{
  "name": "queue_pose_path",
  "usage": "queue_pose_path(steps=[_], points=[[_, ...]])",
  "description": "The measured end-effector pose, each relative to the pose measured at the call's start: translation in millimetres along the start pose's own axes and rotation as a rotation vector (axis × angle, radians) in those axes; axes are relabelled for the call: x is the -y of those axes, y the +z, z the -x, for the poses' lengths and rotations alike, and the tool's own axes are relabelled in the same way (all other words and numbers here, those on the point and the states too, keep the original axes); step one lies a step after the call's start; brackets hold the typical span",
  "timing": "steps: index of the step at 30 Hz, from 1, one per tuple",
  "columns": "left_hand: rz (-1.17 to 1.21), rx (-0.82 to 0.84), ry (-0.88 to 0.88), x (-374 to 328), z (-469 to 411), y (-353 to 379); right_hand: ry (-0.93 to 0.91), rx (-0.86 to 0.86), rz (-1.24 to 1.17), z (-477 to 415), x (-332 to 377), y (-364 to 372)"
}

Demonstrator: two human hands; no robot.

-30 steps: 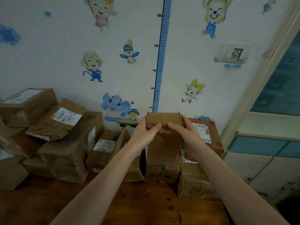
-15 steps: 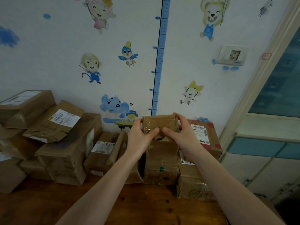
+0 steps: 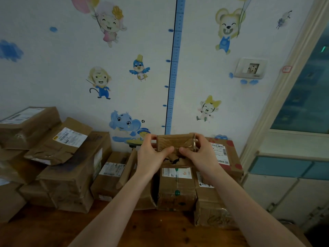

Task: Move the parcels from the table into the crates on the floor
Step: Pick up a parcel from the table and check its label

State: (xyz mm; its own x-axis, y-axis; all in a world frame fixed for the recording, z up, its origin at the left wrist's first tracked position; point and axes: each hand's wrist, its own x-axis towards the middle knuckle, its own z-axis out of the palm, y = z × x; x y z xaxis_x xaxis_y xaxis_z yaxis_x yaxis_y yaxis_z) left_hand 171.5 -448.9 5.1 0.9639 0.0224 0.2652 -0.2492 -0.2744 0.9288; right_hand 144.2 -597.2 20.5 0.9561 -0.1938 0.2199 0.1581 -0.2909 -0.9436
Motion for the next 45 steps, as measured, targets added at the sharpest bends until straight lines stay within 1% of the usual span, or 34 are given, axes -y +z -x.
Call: queue_pose_path(steps=[4,5,7,9,11,13,15,17,19,20,21,22,23,24,25,26,27,28,30,32,35,39,42,45], points=[[0.053,0.160,-0.062,-5,-7,-7,-0.036,0.034,-0.019,-1,4,-4],[0.044,0.162,-0.043,-5,-8,-7,-0.028,0.045,-0.028,0,5,-3],[-0.033,0.108,0.061,-7,-6,-7,0.001,0.075,-0.023,1,7,-1],[-0.116,0.056,0.164,-8,-3,-5,-0.011,0.080,0.065,1,9,1],[-0.128,0.063,0.189,-9,-3,-6,-0.027,0.051,0.104,0,9,1],[-0.099,0.119,0.172,-10,-4,-9,-0.037,0.041,0.103,1,9,-1],[-0.091,0.158,0.186,-9,-7,-14,-0.002,0.089,0.048,2,11,-4],[-0.155,0.108,0.282,-8,-5,-15,0.099,0.150,-0.072,2,14,-6],[-0.211,0.053,0.349,-9,-1,-12,0.182,0.125,-0.147,-3,16,-5],[-0.220,0.065,0.347,-8,0,-12,0.213,0.087,-0.162,-6,17,-5],[-0.190,0.122,0.313,-6,0,-12,0.229,0.054,-0.180,-8,17,-5],[-0.099,0.212,0.242,-6,-1,-12,0.232,0.029,-0.200,-9,17,-6],[0.054,0.306,0.134,-8,-2,-14,0.226,0.017,-0.225,-9,15,-7],[0.213,0.362,0.018,-10,-2,-14,0.215,0.013,-0.237,-8,15,-8],[0.327,0.349,-0.080,-12,-4,-14,0.193,0.024,-0.231,-7,14,-9],[0.383,0.304,-0.160,-14,-5,-14,0.169,0.042,-0.216,-7,14,-9],[0.392,0.259,-0.211,-17,-6,-14,0.156,0.070,-0.209,-7,14,-9],[0.370,0.219,-0.224,-19,-6,-13,0.162,0.095,-0.219,-7,15,-8],[0.285,0.201,-0.164,-20,-7,-11,0.225,0.116,-0.286,-8,17,-5],[0.221,0.210,-0.076,-21,-7,-10,0.254,0.087,-0.279,-9,16,-5],[0.163,0.201,-0.006,-23,-8,-10,0.196,0.041,-0.232,-8,13,-6],[0.147,0.136,0.007,-24,-8,-11,0.060,0.039,-0.098,-7,16,-7],[0.112,0.093,0.044,-22,-4,-7,0.042,-0.016,-0.080,-12,20,-6],[0.061,0.108,0.058,-24,-5,-7,-0.014,-0.033,-0.046,-11,18,-5]])
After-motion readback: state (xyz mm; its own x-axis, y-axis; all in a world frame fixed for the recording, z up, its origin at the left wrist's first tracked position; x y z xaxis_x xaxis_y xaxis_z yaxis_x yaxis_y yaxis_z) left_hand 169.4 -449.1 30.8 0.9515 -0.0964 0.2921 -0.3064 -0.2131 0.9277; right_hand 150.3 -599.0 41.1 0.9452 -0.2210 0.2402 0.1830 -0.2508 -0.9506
